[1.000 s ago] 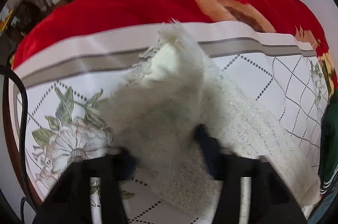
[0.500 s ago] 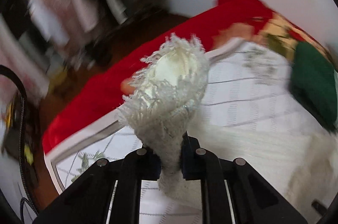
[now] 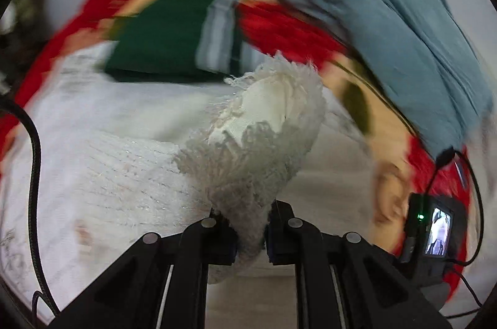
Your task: Fold large clothes
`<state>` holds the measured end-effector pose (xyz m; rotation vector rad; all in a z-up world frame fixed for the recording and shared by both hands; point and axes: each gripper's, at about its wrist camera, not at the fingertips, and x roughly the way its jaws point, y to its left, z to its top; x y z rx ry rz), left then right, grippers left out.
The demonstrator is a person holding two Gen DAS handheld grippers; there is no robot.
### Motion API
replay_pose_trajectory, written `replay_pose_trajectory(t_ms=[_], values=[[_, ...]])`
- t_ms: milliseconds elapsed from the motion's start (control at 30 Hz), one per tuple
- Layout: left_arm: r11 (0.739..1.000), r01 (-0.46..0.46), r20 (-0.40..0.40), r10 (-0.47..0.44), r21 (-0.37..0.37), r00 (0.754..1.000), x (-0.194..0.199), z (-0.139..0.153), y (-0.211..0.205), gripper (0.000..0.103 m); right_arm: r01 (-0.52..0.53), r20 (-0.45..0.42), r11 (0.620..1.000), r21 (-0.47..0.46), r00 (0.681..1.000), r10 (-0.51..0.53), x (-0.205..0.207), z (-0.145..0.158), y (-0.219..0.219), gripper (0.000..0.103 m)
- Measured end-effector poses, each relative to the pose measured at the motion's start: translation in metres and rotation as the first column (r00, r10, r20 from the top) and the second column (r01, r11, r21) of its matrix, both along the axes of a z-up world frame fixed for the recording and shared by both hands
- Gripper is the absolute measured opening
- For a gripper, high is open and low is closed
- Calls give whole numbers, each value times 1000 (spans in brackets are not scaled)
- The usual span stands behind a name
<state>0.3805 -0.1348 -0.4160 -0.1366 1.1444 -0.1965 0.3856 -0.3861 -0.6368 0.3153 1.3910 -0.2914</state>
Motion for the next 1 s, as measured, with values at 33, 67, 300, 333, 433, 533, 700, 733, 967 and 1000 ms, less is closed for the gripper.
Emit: replay_pose_trajectory(t_ms=[33, 67, 300, 333, 433, 533, 700, 733, 967, 1000], values=[[1000, 23, -16, -23, -7, 1000, 1, -5, -19, 10, 11, -3, 1000, -5, 1000, -11, -3, 0, -15, 78], [999, 49, -42, -49, -12, 998, 3, -14, -35, 11, 30, -8, 999, -17, 1000, -31, -11, 0, -37, 78], [997, 34, -209, -47, -65, 977, 6, -64, -73, 38, 134, -23, 991, 0, 991, -134, -39, -8, -120, 78], [996, 25, -224, -44, -90, 974, 7, -66, -69, 61, 143, -19, 990, 9, 990, -143, -43, -9, -127, 78], [994, 4, -206, -27, -112, 978, -3, -58, -52, 86, 169, -1, 983, 68, 986, -169, -49, -6, -133, 78], [995, -32, -213, 12, -91, 977, -16, -49, -19, 86, 178, 44, 970, 166, 981, -187, -51, 4, -129, 78], [987, -137, -179, 150, 82, 972, -51, -42, 60, 86, 79, 128, 929, 361, 983, -133, -33, 21, -96, 78], [976, -158, -173, 183, 149, 968, -59, -46, 77, 86, 47, 130, 922, 383, 986, -104, -26, 20, -86, 78], [876, -268, -193, 367, 402, 910, -80, -92, 156, 86, -71, 10, 902, 426, 997, 74, 14, -26, -11, 9], [866, -270, -187, 374, 420, 908, -81, -95, 161, 86, -68, -5, 902, 426, 997, 77, 18, -30, -7, 9]])
